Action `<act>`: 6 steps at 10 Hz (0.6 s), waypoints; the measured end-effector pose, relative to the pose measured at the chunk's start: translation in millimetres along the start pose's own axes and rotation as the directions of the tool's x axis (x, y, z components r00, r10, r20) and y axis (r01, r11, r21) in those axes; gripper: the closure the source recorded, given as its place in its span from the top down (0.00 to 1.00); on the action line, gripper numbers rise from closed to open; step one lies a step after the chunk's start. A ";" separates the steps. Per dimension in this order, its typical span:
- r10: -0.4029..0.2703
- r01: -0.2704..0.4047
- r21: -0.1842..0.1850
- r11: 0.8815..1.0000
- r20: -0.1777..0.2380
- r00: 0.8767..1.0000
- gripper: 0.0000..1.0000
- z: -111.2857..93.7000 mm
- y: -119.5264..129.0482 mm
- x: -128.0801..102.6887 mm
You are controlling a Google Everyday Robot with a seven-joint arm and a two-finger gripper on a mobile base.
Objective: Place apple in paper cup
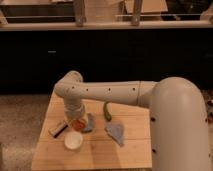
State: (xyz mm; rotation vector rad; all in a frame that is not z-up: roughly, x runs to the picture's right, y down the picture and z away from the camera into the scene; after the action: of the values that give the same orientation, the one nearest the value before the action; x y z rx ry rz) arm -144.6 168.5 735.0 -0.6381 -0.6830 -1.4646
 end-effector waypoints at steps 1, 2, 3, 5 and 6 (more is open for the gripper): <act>0.018 -0.018 -0.004 1.000 -0.006 1.000 0.00 -1.4 4.7 6.0; 0.033 -0.033 -0.007 0.999 -0.015 0.999 0.00 -3.7 7.5 9.8; 0.039 -0.039 -0.008 0.999 -0.023 0.999 0.00 -6.2 7.7 11.7; 0.042 -0.042 -0.005 0.999 -0.031 0.999 0.00 -11.7 9.0 13.4; 0.031 -0.031 -0.002 1.000 -0.029 0.999 0.00 -15.7 7.9 11.7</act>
State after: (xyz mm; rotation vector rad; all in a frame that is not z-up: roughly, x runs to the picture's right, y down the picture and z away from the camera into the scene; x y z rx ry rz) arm -136.3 149.1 733.5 -0.6257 -0.6471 -1.4437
